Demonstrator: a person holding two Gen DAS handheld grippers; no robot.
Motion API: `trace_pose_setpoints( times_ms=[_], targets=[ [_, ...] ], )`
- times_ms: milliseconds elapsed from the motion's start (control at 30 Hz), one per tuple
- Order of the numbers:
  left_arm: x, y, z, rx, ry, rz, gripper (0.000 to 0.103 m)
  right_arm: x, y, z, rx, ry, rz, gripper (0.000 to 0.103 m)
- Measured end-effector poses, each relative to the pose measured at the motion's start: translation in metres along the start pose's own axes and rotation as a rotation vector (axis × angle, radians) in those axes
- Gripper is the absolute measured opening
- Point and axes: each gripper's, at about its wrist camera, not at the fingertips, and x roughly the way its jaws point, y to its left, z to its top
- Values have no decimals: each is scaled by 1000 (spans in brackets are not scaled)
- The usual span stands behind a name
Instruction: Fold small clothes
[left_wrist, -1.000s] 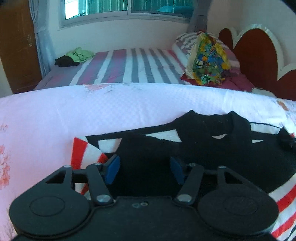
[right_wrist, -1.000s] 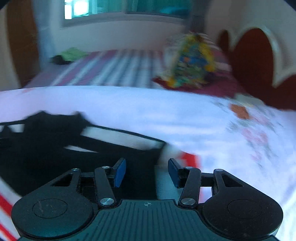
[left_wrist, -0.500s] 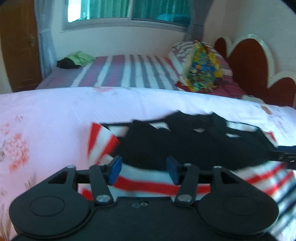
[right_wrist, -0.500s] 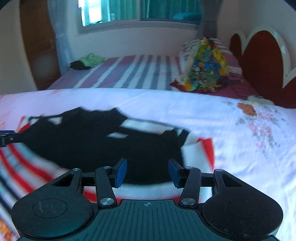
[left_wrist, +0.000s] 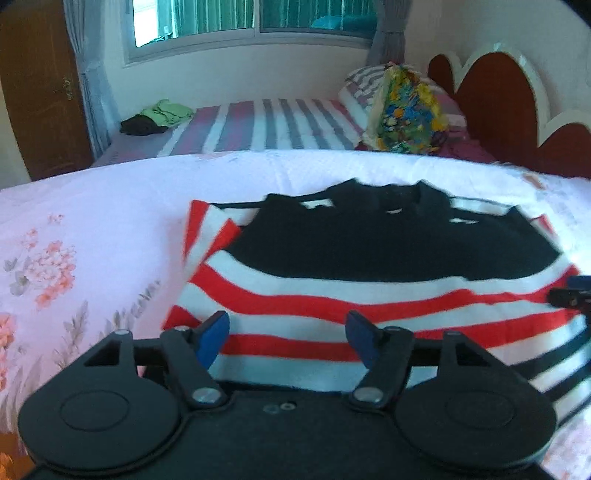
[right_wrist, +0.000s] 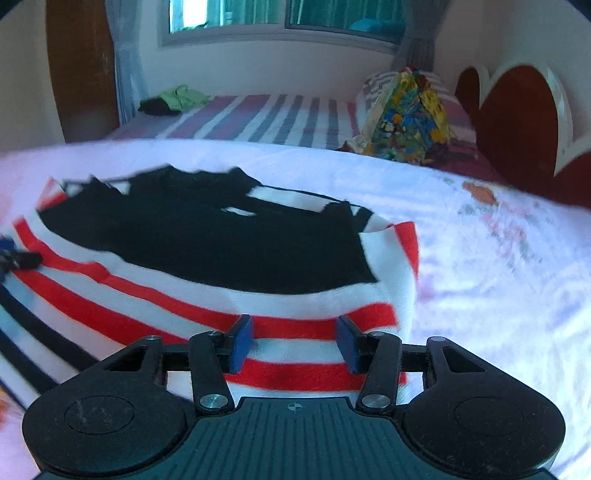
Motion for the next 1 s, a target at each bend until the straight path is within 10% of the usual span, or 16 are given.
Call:
trace_pose_setpoints(
  times_ms=[333, 433, 1000],
  targets=[
    [4, -24, -13, -40, 26, -31, 79, 8, 50, -5, -47, 21, 4, 50],
    [1, -19, -16, -57, 25, -33, 79, 9, 35, -15, -24, 20, -39, 79],
    [-25, -27, -35, 7, 59, 47, 77, -17, 50, -53, -32, 64, 5, 79]
  ],
)
